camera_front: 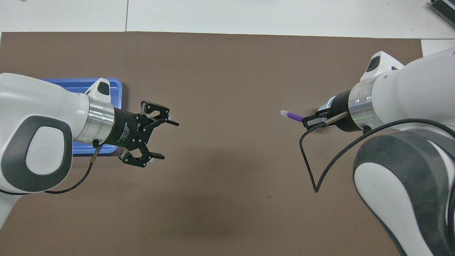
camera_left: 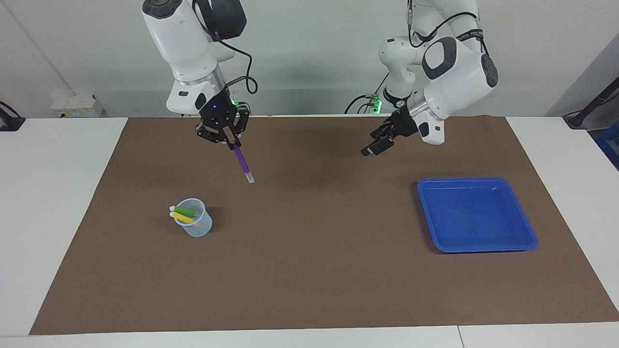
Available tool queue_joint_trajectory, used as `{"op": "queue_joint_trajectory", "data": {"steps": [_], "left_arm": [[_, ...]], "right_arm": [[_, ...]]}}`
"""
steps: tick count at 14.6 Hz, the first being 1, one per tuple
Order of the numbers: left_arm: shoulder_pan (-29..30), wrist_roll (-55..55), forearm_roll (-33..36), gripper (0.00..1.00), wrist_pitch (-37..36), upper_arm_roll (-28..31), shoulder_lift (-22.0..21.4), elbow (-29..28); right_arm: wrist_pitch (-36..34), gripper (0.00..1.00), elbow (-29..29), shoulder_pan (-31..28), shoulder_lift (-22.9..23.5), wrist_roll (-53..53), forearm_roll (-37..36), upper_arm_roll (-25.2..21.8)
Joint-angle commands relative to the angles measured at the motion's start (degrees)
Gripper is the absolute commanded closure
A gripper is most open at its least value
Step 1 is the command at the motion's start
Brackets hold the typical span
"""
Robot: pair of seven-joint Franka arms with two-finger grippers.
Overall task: Right arm passes pens to left for tray arrangement
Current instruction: 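Carry the purple pen toward the left gripper while it approaches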
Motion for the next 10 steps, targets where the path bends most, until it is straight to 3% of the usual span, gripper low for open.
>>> {"op": "queue_joint_trajectory", "data": {"steps": [1, 7, 10], "left_arm": [[-0.7, -2.9, -2.2, 0.05, 1.1, 0.4, -1.2, -1.1], [-4.0, -11.1, -12.8, 0.1, 3.9, 0.0, -1.2, -1.0], [-7.7, -14.3, -16.2, 0.12, 9.5, 0.0, -1.1, -1.0]], "right_arm": [[0.6, 1.0, 1.1, -0.3, 0.7, 7.6, 6.3, 0.2], [6.1, 1.0, 0.1, 4.6, 0.5, 25.5, 12.8, 1.0], [8.9, 1.0, -0.2, 7.5, 0.5, 33.5, 12.8, 1.0]]}}
